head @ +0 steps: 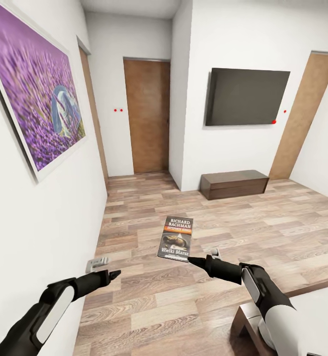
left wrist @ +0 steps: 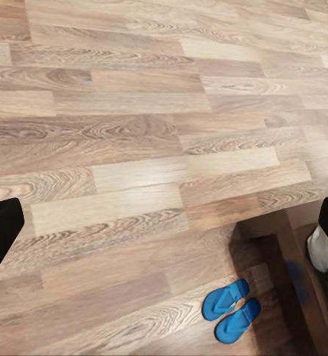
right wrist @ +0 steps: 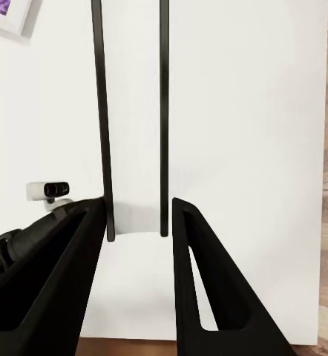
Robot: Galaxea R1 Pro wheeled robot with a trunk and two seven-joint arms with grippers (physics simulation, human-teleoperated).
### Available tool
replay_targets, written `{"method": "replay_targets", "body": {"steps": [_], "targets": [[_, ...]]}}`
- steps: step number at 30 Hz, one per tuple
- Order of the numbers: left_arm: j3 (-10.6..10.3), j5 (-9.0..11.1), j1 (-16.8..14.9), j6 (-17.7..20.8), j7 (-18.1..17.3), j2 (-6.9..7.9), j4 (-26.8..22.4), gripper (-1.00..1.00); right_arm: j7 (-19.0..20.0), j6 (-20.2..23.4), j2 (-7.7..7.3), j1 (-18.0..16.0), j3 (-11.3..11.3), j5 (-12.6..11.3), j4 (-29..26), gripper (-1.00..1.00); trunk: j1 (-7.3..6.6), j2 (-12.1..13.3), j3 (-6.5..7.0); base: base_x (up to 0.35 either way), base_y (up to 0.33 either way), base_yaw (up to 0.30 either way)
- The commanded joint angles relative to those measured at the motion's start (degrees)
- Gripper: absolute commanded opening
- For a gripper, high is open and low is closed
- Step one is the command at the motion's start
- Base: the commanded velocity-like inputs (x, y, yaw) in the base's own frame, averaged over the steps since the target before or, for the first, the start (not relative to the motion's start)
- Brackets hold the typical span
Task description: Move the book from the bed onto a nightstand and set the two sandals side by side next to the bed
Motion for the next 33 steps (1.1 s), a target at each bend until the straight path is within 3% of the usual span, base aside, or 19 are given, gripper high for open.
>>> {"method": "replay_targets", "body": {"steps": [1,8,17,23,33], "targets": [[-0.1,0.1,-0.1,0.2,0.0,0.04,0.0,1.0,0.1,0.3,0.01,-0.1,-0.1,-0.1,0.0,-1.0,0.04,-0.1,-0.13,0.0,0.0,-0.009],[-0.6,0.1,-0.1,-0.1,-0.1,-0.73,1.5,1.0,0.1,0.3,0.05,-0.1,0.0,-0.1,0.0,-1.0,0.04,-0.1,-0.11,0.0,0.0,-0.004],[-1.1,0.1,-0.1,-0.8,-0.3,-4.17,5.7,1.0,0.1,0.3,0.02,-0.1,-0.1,-0.1,0.0,-1.0,0.04,-0.1,-0.1,0.0,0.0,-0.001],[-1.4,0.1,-0.1,-0.9,-0.3,-5.01,6.7,1.0,0.0,0.3,0.01,-0.1,-0.1,-0.1,0.0,-1.0,0.04,-0.1,-0.1,0.0,0.0,0.0],[-3.8,0.0,-0.1,-1.9,-0.1,-6.64,7.4,1.0,0.0,0.3,0.01,-0.1,0.0,-0.1,0.0,-1.0,0.04,-0.1,-0.1,0.0,0.0,0.0]]}}
